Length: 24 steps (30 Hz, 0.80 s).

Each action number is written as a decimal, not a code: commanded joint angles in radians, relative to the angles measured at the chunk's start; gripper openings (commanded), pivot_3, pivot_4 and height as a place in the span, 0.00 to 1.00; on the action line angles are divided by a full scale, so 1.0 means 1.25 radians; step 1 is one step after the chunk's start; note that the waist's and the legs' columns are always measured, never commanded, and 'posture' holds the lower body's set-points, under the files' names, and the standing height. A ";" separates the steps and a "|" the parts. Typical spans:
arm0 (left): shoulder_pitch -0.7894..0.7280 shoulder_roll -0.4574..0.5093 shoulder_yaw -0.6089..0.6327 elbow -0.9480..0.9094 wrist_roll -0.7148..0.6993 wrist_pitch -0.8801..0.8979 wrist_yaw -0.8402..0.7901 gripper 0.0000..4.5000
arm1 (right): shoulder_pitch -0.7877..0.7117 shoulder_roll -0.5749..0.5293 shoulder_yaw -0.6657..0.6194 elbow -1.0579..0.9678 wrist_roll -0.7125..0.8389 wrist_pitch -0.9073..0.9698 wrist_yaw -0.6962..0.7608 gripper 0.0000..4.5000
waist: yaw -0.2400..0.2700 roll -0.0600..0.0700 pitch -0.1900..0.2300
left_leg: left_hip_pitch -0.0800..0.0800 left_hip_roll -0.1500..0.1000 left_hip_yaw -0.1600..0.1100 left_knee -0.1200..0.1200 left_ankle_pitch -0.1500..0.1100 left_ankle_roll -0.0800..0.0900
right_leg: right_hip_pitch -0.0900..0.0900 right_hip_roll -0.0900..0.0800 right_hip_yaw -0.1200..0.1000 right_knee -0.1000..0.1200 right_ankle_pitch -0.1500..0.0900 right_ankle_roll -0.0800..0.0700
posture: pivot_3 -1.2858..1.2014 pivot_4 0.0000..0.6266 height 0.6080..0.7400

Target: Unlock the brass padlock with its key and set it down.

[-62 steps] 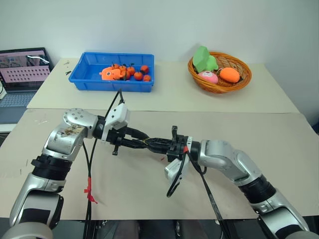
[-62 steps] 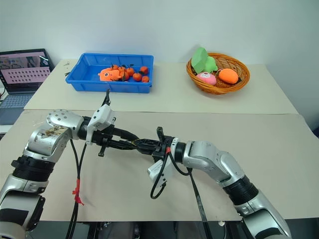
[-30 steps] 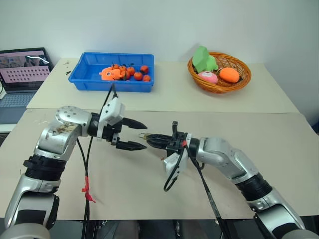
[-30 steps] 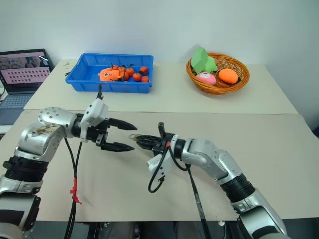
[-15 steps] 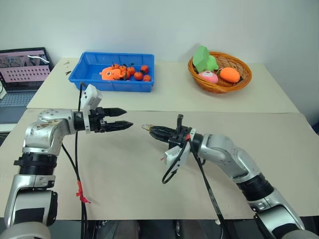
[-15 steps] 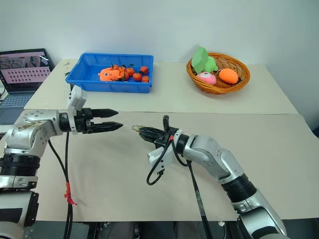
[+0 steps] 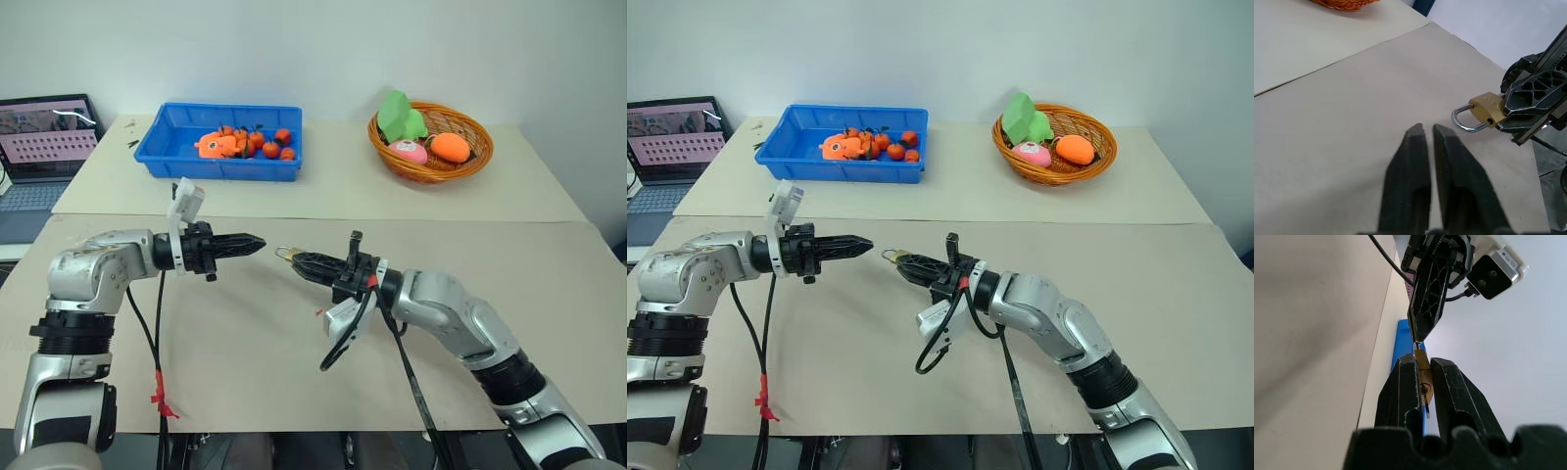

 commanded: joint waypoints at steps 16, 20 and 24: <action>-0.045 0.022 -0.039 -0.083 -0.015 -0.020 -0.093 0.01 | -0.027 -0.010 0.002 -0.001 0.020 -0.099 -0.010 0.04 | 0.000 0.000 0.000 | 0.000 0.000 0.000 0.000 0.000 0.000 | 0.000 0.000 0.000 0.000 0.000 0.000 | 0.52 0.24 1.00; -0.048 0.032 -0.038 -0.105 -0.032 -0.003 -0.106 0.01 | -0.033 -0.009 0.000 0.010 0.030 -0.104 -0.004 0.04 | -0.001 0.000 0.000 | 0.000 0.000 0.000 0.000 0.000 0.000 | 0.000 0.000 0.000 0.000 0.000 0.000 | 0.52 0.24 1.00; -0.048 0.050 -0.048 -0.115 -0.030 0.002 -0.126 0.01 | -0.036 -0.011 -0.001 0.018 0.031 -0.110 -0.005 0.04 | -0.001 0.000 0.000 | 0.000 0.000 0.000 0.000 0.000 0.000 | 0.000 0.000 0.000 0.000 0.000 0.000 | 0.52 0.24 1.00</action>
